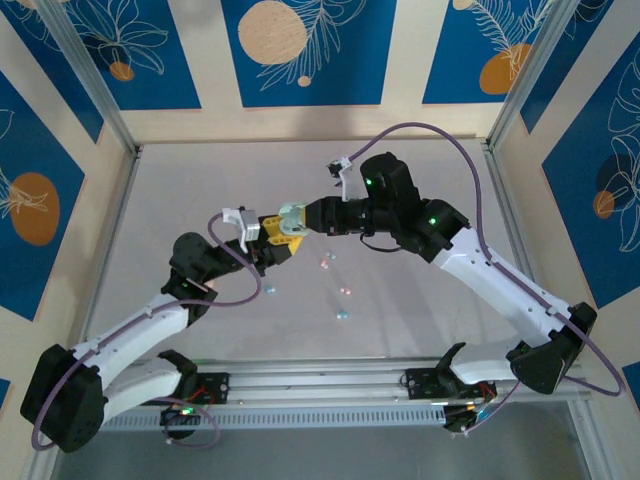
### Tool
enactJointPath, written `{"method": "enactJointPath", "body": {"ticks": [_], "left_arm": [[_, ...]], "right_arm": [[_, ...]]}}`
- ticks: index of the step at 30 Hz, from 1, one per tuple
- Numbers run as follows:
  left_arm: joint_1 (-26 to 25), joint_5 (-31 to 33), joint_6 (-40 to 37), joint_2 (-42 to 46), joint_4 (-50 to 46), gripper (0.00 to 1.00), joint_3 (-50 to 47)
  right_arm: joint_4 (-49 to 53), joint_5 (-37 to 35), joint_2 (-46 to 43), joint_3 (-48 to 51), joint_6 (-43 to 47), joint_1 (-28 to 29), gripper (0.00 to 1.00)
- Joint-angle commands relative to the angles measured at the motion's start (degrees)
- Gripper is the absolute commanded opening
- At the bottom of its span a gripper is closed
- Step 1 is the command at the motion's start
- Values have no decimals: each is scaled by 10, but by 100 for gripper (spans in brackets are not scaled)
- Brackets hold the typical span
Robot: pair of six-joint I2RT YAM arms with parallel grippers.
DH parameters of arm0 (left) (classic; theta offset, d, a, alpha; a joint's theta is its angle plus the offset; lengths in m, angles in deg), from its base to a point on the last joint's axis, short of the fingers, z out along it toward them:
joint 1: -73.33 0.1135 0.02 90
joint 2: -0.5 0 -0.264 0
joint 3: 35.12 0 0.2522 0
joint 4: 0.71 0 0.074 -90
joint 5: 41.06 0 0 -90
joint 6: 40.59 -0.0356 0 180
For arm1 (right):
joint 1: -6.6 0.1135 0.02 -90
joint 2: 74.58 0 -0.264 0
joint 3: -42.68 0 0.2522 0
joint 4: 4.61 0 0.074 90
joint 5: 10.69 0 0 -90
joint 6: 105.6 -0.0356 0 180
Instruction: Insert wireless bluetooth earbuds into charging case
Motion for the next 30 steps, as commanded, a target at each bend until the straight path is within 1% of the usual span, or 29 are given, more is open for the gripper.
{"method": "enactJointPath", "body": {"ticks": [1,5,12,19,25,30], "left_arm": [[-7,3,-13,13,22,30,1],[-8,1,-12,13,24,30,1],[-8,-3,-8,8,25,30,5],[-8,-6,-8,4,25,30,7],[-8,-12,-5,-2,30,30,11],[-8,-20,3,0,38,30,11]], "right_arm": [[20,-3,-18,-7,9,0,25],[18,-5,-22,-5,9,-1,26],[12,14,-10,-12,6,-1,28],[9,23,0,-16,9,0,22],[6,43,5,-17,40,0,21],[24,74,1,-16,102,-21,21]]}}
